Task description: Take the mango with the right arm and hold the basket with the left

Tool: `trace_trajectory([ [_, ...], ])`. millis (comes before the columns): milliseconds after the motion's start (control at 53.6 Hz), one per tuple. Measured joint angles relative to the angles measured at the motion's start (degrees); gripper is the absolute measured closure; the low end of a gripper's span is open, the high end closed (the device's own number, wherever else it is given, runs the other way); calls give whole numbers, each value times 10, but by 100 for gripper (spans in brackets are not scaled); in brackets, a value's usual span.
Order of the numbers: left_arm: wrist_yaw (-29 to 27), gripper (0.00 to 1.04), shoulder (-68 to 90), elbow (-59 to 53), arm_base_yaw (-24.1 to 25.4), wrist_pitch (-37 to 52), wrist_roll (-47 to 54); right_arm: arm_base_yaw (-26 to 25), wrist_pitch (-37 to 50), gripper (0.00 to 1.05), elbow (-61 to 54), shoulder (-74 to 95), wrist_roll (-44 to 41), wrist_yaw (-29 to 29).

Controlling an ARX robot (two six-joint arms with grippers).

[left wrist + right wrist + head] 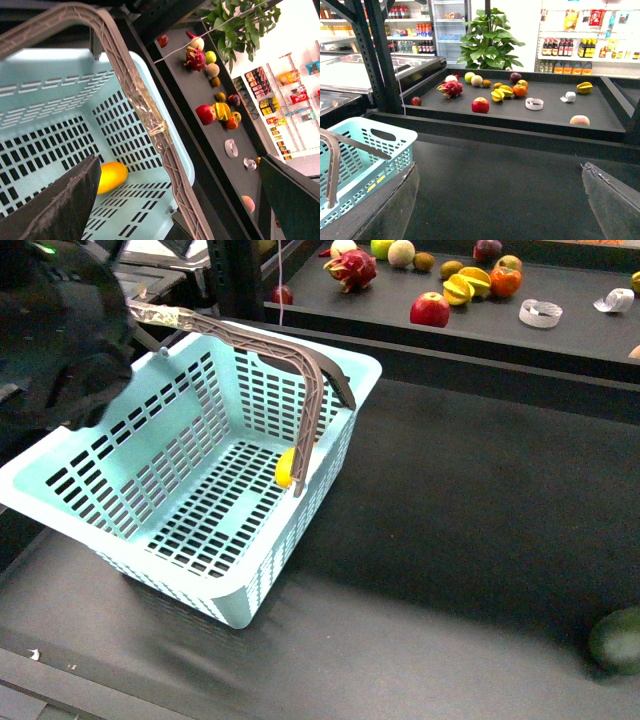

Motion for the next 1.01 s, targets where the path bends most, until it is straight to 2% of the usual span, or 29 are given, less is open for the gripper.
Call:
trace_trajectory([
  [130,-4,6,-79,-79,12,23,41,0,0,8,0,0,0,0],
  [317,-4,6,-189,-162,21,1,43,0,0,8,0,0,0,0],
  [522,-11,6,-267,-198,60,-54,51,0,0,8,0,0,0,0],
  [708,-10,6,-269,-198,63,-54,53,0,0,8,0,0,0,0],
  [801,94,23,-253,-250,83,97,229,0,0,8,0,0,0,0],
  [857,117,33,-251,-282,92,172,349,0,0,8,0,0,0,0],
  [932,130,49,-276,-313,106,184,474,0,0,8,0,0,0,0],
  [1007,137,64,-310,-332,115,169,522,0,0,8,0,0,0,0],
])
